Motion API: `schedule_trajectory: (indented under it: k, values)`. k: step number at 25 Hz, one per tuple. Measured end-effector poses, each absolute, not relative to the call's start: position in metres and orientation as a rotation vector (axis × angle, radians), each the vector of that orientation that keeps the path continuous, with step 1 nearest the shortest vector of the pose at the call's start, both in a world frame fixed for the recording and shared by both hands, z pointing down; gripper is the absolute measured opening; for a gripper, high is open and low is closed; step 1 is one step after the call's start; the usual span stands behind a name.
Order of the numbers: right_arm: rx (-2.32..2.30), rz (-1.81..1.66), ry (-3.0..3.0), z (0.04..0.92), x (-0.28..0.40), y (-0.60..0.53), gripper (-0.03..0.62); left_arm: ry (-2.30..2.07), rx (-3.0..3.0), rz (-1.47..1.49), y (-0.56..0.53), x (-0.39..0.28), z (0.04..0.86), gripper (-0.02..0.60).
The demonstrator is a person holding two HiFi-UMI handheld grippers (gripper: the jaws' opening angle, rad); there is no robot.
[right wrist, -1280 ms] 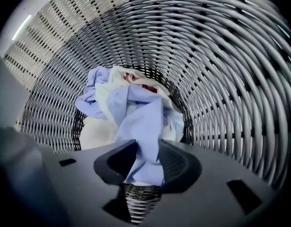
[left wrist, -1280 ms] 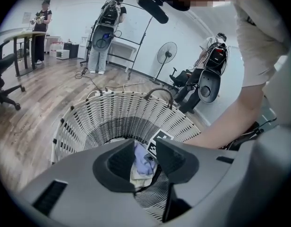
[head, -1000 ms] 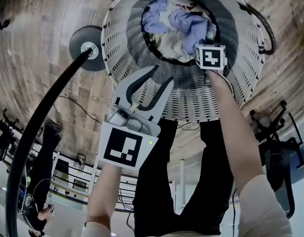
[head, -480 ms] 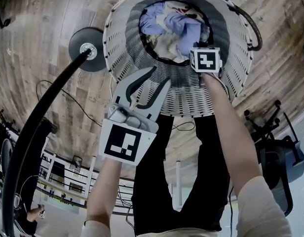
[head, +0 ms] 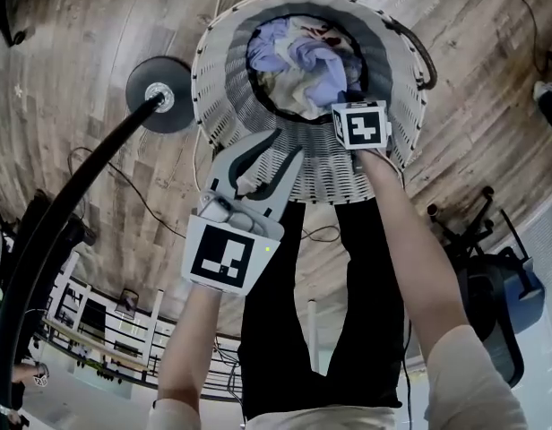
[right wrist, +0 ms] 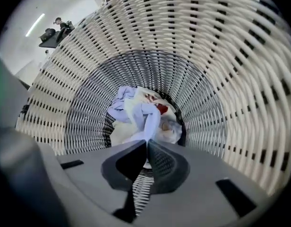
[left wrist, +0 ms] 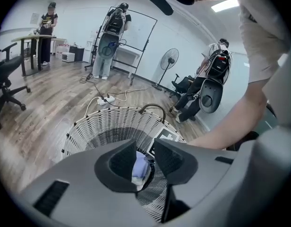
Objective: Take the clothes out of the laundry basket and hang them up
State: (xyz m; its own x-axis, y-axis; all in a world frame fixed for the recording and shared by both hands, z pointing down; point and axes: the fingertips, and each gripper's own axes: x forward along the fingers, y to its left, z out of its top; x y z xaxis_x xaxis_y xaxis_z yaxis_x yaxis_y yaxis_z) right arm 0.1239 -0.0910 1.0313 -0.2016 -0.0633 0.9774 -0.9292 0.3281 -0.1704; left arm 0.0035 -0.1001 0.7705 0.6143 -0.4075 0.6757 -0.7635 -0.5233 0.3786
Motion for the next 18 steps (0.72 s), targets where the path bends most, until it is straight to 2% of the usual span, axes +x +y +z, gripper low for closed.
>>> schedule_trajectory:
  k: [18]
  values:
    - [0.807, 0.991, -1.684, 0.918, 0.138, -0.086, 0.012, -0.991, 2.188, 0.633, -0.094, 0.037, 0.681, 0.112]
